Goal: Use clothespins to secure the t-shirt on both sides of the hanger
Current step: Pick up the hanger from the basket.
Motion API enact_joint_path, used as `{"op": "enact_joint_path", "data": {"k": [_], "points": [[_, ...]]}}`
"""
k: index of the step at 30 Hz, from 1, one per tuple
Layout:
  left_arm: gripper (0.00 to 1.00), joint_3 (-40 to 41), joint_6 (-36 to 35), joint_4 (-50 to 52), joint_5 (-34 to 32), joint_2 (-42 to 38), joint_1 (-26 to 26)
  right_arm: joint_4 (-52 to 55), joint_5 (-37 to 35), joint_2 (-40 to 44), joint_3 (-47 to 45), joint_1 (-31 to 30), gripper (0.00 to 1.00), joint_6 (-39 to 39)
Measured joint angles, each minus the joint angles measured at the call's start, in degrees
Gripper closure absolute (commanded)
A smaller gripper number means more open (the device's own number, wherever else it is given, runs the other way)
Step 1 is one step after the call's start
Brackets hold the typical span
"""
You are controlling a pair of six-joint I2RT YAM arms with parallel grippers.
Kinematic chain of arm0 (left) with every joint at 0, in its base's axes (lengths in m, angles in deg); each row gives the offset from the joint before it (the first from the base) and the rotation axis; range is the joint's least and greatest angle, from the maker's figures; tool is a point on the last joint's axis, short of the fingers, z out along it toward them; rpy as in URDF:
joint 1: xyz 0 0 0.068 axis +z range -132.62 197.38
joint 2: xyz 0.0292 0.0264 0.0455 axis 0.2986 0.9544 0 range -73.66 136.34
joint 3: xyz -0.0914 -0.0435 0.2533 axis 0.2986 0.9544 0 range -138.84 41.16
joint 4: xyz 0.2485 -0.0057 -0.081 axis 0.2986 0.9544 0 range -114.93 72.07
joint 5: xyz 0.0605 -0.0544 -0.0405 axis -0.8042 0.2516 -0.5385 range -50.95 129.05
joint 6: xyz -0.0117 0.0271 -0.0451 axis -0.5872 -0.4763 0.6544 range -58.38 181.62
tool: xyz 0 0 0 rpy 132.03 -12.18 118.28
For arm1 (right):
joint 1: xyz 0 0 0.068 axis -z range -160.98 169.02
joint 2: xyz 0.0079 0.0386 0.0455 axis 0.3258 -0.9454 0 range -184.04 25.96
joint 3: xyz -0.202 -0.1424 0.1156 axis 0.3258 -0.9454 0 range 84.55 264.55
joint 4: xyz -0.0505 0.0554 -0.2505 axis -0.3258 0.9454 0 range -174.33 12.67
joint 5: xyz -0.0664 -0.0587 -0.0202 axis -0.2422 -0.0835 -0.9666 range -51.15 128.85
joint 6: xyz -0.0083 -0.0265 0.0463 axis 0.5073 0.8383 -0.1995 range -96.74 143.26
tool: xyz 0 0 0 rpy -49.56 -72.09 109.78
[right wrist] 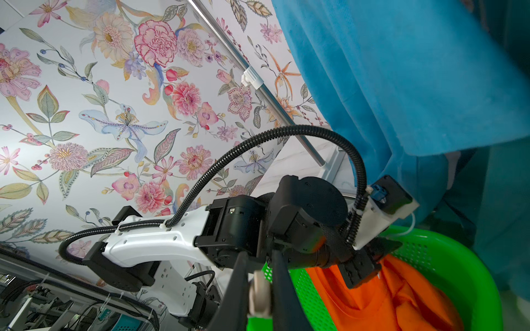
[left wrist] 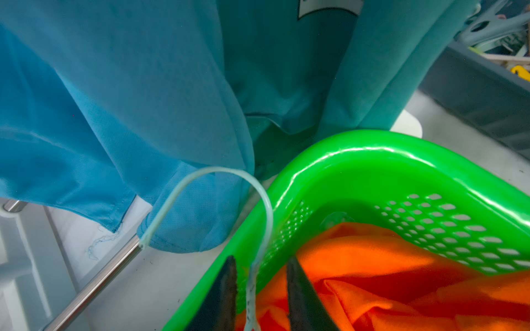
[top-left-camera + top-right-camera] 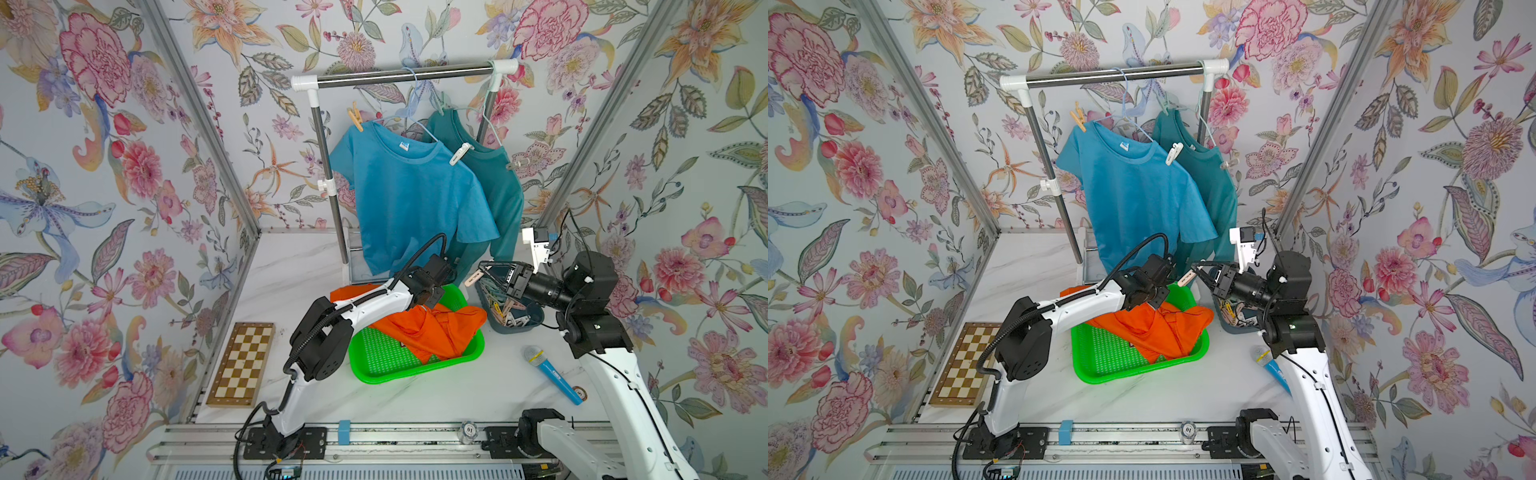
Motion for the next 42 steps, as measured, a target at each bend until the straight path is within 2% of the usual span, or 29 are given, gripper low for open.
{"op": "enact_joint_path", "data": {"k": [2,6,15,24,29,33,42], "points": [[0.88,-0.04,-0.33,0.31,-0.35,0.22,-0.04,0.00,0.09,-0.02,-0.02,0.24,0.96,0.00],[0.77,-0.31,-0.59,0.52,-0.55,0.33,-0.07,0.00,0.44,-0.04,-0.02,0.66,0.96,0.00],[0.71,-0.90,-0.87,0.79,-0.57,1.25,-0.11,-0.11,0.70,-0.04,-0.26,1.25,0.96,-0.02],[0.97,-1.46,-1.73,1.22,-2.21,1.88,-0.15,-0.17,1.53,-0.02,-1.01,1.62,0.96,-0.44],[1.00,-1.62,-2.12,2.25,-1.81,1.38,-0.15,-0.20,1.92,-0.02,-1.03,1.62,0.96,-0.42],[1.00,-1.62,-2.45,3.69,-0.35,-3.02,-0.15,1.46,1.75,-0.02,-1.01,1.46,0.96,2.64],[1.00,-3.15,-3.87,5.42,3.13,-23.37,-0.04,10.67,-6.88,-0.79,-0.79,-4.37,0.96,17.09]]}}
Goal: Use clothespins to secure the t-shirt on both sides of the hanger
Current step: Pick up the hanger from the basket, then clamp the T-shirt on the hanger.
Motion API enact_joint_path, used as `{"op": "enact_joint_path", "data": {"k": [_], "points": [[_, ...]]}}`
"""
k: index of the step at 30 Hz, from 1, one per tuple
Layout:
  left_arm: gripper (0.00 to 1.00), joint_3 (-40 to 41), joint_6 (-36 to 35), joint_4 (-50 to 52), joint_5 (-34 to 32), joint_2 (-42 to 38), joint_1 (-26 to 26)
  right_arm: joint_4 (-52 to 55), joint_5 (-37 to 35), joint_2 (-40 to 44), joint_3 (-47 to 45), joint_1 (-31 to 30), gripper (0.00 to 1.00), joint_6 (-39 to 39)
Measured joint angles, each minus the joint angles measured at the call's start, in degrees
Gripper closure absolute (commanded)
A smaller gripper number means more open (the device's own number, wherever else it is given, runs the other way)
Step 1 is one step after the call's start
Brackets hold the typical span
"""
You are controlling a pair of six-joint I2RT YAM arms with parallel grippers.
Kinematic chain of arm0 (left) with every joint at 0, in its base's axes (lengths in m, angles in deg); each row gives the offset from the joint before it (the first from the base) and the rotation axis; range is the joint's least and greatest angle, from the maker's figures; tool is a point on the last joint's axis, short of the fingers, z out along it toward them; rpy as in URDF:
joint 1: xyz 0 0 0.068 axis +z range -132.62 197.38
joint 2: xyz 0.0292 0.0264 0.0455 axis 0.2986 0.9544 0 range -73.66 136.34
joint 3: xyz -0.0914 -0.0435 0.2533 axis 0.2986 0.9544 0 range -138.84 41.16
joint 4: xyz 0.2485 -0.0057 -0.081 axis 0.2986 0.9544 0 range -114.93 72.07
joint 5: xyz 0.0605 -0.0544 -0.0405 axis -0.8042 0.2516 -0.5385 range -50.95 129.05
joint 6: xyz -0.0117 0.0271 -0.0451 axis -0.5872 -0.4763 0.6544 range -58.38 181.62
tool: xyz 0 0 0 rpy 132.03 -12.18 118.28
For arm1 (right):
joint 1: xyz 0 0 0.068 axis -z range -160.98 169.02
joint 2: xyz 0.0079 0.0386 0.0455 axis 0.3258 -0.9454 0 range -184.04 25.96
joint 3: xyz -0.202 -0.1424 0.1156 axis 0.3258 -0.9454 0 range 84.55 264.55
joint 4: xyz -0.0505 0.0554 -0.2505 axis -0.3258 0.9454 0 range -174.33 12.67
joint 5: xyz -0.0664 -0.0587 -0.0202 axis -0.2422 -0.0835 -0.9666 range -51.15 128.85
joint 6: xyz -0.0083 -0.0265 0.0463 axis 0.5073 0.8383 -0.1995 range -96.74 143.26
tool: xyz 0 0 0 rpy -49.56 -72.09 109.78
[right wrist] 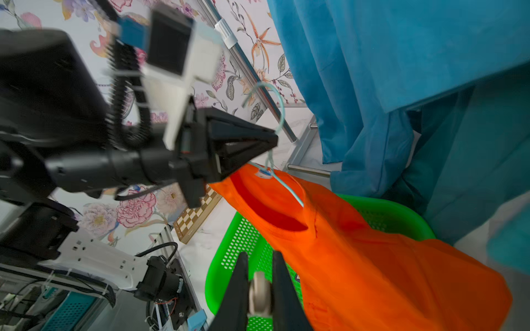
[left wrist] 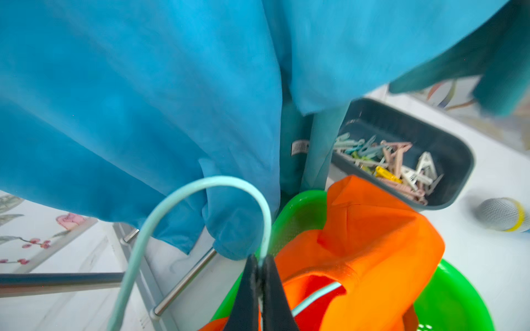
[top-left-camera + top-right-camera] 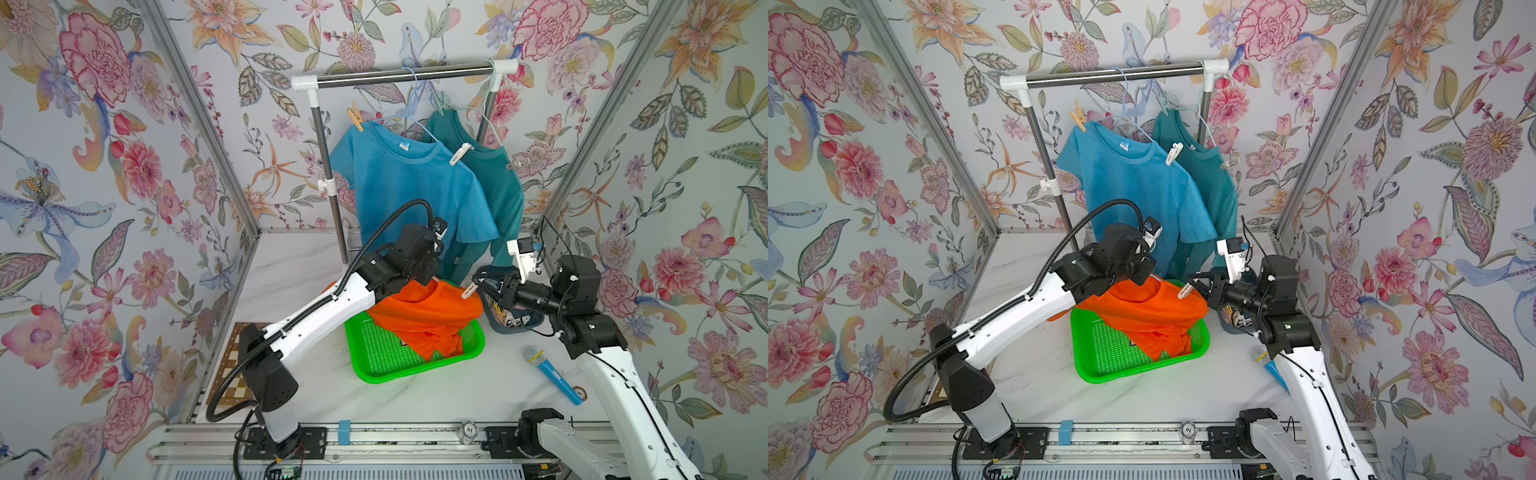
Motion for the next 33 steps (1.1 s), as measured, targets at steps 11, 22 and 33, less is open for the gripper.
{"op": "enact_joint_path", "data": {"k": [11,22,33], "points": [[1.00,-0.46,-3.43,3.85,5.44,-11.47,0.92,2.75,-2.16,-11.04,20.65,-7.43,0.95,12.17],[1.00,-1.14,-9.14,1.22,17.55,-17.40,5.86,7.76,5.79,-14.97,32.98,-7.43,0.95,18.64],[1.00,0.37,-8.72,-4.76,26.69,-23.28,11.21,10.97,6.93,-14.88,33.09,-6.95,0.96,20.68]]}}
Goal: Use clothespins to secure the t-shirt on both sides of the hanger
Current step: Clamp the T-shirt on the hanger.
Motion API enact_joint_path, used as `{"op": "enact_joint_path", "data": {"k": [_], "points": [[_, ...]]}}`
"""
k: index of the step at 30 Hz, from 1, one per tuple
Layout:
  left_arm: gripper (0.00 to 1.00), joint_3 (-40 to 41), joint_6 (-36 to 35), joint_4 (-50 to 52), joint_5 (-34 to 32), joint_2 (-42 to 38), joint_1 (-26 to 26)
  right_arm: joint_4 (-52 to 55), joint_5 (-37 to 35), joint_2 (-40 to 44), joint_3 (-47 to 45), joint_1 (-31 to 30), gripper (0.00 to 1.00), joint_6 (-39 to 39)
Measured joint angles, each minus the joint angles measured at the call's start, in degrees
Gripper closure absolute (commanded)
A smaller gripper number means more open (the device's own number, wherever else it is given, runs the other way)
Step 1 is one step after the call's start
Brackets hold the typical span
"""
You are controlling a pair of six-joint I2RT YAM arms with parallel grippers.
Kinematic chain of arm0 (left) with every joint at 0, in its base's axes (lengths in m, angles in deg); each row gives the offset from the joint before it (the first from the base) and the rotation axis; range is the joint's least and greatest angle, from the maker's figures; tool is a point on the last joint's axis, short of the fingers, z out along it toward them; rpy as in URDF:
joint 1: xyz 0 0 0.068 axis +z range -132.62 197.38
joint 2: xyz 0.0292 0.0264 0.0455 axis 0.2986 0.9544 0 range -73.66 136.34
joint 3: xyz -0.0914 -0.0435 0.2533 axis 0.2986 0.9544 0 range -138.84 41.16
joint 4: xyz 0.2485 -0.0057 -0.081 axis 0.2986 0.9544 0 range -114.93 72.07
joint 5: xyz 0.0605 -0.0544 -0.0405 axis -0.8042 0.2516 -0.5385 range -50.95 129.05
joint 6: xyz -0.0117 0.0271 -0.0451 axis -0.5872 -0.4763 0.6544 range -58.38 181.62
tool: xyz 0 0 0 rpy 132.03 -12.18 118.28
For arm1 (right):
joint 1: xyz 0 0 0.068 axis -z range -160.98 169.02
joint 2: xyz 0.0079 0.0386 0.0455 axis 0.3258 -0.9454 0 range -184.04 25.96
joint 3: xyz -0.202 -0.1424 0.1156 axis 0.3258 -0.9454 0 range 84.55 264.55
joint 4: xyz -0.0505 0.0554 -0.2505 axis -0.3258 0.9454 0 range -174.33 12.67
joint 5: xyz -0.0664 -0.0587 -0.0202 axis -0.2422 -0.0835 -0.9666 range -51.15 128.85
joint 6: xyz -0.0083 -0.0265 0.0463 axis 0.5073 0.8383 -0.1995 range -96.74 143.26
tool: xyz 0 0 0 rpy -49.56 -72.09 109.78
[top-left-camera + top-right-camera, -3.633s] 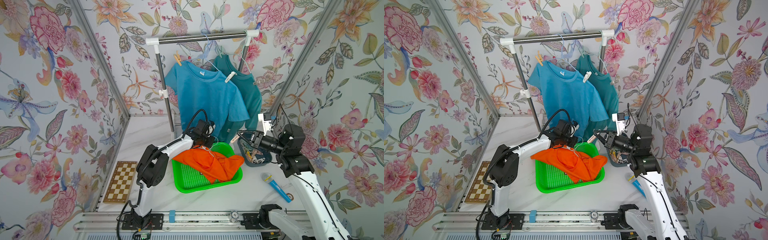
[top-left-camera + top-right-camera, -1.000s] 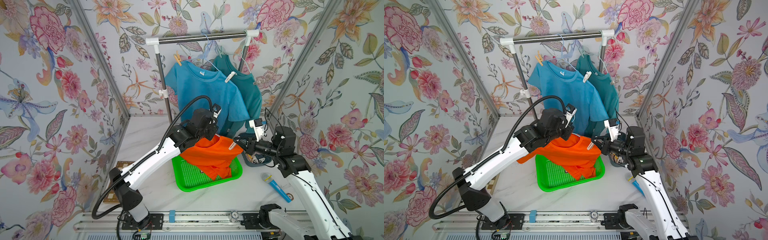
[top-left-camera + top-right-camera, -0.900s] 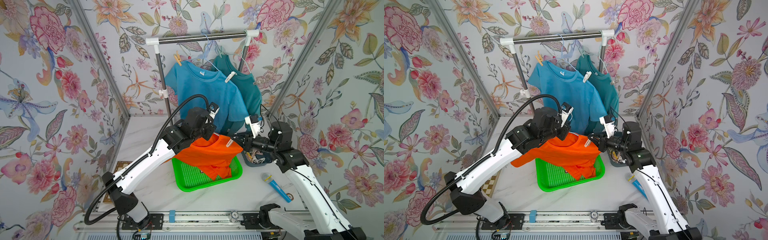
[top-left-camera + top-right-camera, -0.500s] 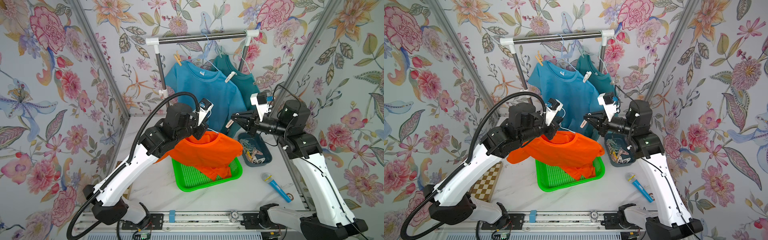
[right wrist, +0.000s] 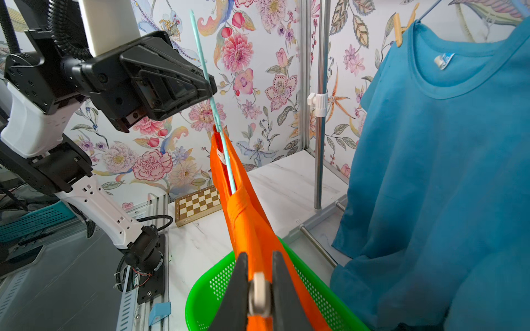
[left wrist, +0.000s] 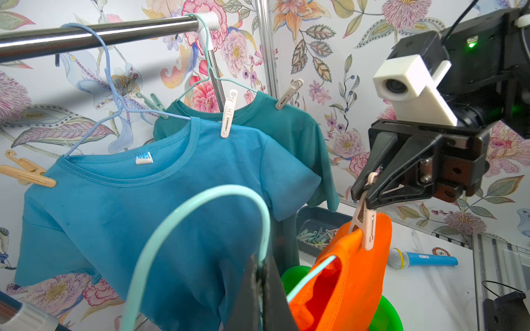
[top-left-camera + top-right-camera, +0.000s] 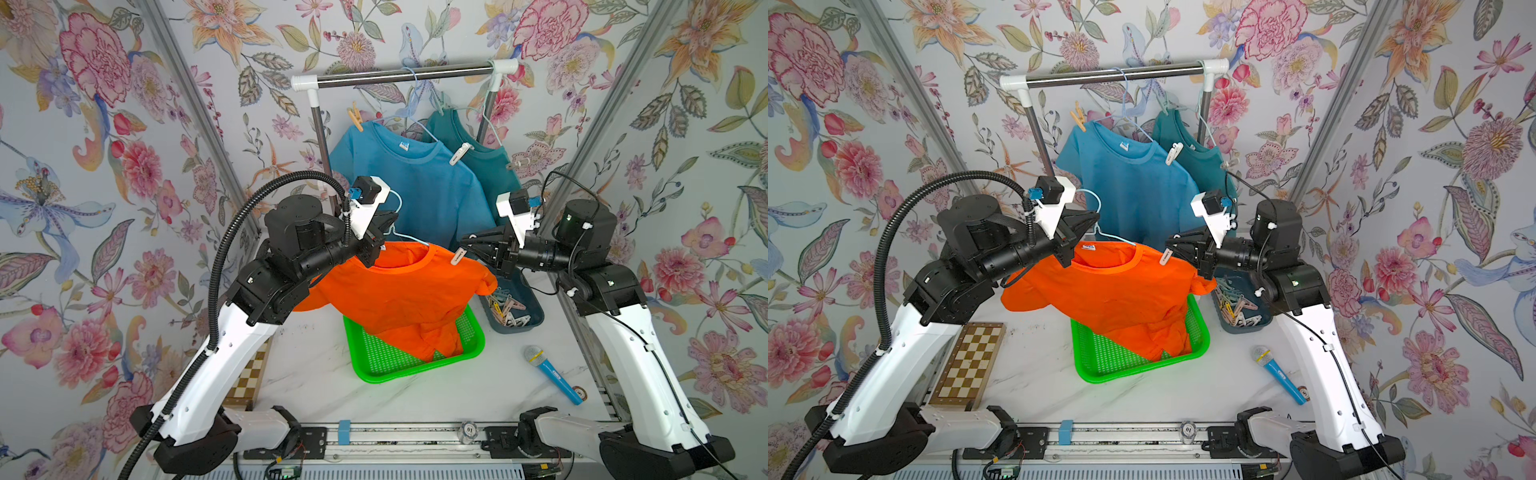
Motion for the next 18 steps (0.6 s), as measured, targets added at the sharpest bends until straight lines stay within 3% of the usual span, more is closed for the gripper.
{"op": "enact_joint_path", "data": {"k": [11,12,15,18], "points": [[1.00,-0.02,1.49,0.00,3.43,-0.02,1.38,0.28,2.40,0.11,-0.39,-1.68,0.92,0.00],[1.00,-0.02,1.57,0.02,3.87,0.04,1.68,0.07,2.67,0.39,-1.38,-1.97,0.87,0.00],[1.00,-0.07,1.73,0.04,4.85,0.13,2.43,-0.33,3.28,1.25,-3.56,-2.14,0.55,-0.44],[1.00,-0.17,2.16,-0.24,5.66,0.13,3.02,-1.31,3.50,2.32,-4.96,-2.14,0.44,-1.14]]}}
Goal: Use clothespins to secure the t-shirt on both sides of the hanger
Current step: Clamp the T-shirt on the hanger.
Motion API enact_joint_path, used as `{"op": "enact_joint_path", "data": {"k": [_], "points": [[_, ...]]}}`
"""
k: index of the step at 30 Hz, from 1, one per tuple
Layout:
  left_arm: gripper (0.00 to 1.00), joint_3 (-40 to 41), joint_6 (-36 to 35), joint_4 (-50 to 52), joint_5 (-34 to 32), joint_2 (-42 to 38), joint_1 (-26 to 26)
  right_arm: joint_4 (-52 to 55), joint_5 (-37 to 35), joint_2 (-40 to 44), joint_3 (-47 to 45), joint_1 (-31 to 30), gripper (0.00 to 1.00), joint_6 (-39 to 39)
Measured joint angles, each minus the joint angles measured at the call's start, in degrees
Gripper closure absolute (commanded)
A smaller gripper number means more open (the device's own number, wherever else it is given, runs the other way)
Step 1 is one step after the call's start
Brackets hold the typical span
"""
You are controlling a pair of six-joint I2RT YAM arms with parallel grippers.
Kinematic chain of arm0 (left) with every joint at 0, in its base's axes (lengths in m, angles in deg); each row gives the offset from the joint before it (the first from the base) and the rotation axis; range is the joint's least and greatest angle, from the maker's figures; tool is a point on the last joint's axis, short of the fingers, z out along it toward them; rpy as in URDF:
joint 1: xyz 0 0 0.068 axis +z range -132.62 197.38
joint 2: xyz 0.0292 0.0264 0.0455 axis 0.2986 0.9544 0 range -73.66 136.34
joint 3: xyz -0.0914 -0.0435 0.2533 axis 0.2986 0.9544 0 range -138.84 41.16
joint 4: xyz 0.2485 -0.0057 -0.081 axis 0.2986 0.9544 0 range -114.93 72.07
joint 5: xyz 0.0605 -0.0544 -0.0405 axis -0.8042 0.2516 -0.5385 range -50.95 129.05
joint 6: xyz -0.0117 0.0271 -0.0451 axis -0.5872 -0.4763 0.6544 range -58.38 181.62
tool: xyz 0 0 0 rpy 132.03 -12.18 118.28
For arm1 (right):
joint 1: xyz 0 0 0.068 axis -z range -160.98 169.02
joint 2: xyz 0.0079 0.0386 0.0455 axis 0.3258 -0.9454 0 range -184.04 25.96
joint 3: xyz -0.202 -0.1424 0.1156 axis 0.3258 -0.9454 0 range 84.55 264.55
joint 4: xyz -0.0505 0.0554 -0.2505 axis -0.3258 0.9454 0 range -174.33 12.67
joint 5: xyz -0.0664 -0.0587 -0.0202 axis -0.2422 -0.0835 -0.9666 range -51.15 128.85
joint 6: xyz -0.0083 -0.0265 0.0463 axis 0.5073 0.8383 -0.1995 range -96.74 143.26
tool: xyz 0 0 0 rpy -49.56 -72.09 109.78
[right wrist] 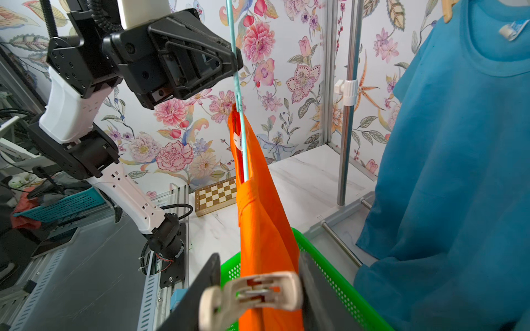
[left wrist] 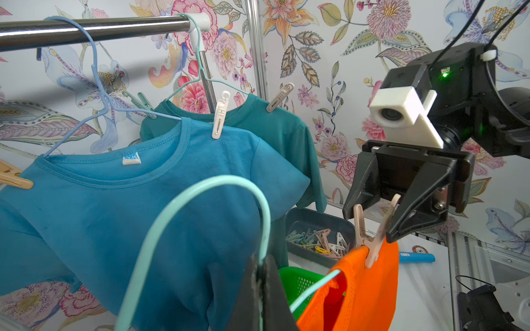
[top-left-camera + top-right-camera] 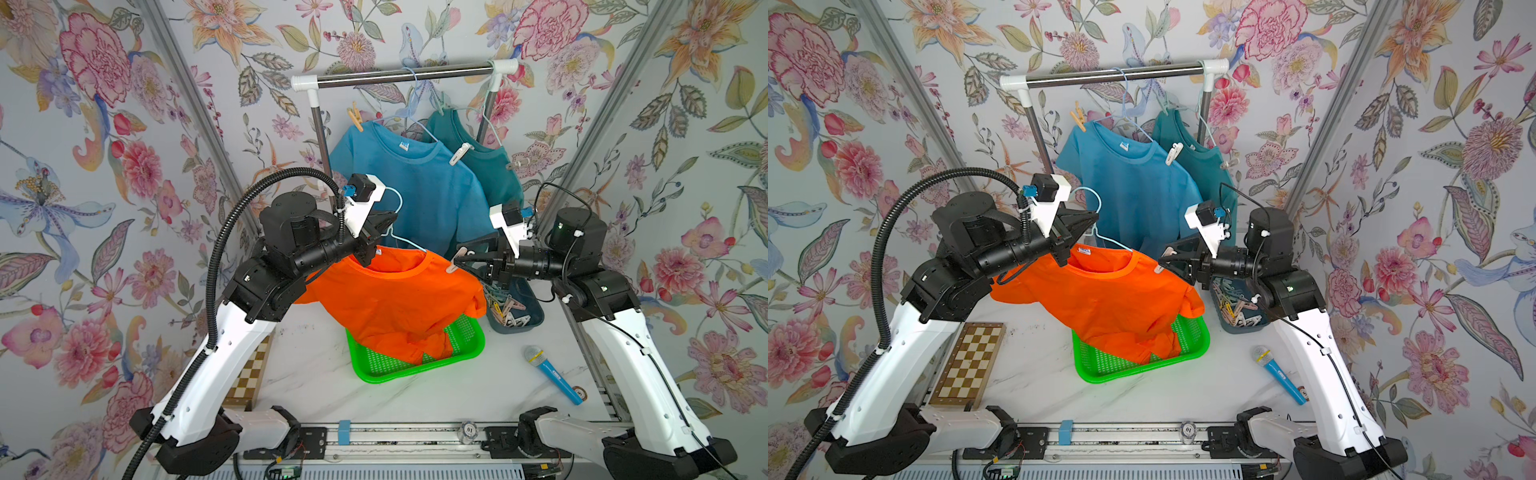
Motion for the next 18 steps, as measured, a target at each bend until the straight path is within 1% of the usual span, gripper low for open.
{"op": "enact_joint_path", "data": {"k": [2,3,4,5,8,10,12,14,15,18], "points": [[1.00,0.00,0.46,-0.68,0.50,0.00,0.24,-1.51,0.20,0.90,-0.76,0.35,0.41,-1.09],[1.00,0.00,0.70,-1.01,0.66,0.00,0.31,-2.51,0.35,1.46,-1.18,0.85,0.37,-1.92],[1.00,0.02,0.87,-1.42,0.70,0.00,0.35,-4.04,0.33,2.21,-1.77,1.88,0.11,-3.58],[1.00,0.13,1.01,-1.81,0.68,0.00,0.44,-5.46,0.11,2.97,-2.34,3.13,0.01,-4.87],[1.00,1.14,1.42,-3.06,0.31,-0.11,0.83,-9.20,-3.26,6.05,-3.69,8.96,0.01,-9.18],[1.00,2.62,1.79,-3.65,-0.33,-0.15,1.20,-9.99,-9.03,8.94,-4.00,13.38,0.01,-11.91],[1.00,4.26,2.27,-3.89,-1.62,-0.11,1.49,-8.83,-17.16,12.04,-3.89,16.81,0.01,-13.70],[1.00,5.97,2.99,-4.11,-3.21,0.00,1.55,-5.90,-26.84,14.71,-3.54,18.88,0.00,-15.06],[1.00,6.84,3.48,-4.26,-3.93,0.07,1.55,-3.58,-32.81,15.96,-3.56,19.74,0.01,-15.67],[1.00,9.55,4.55,-4.68,-5.25,0.07,1.60,1.55,-44.11,18.43,-5.44,21.46,0.11,-17.29]]}}
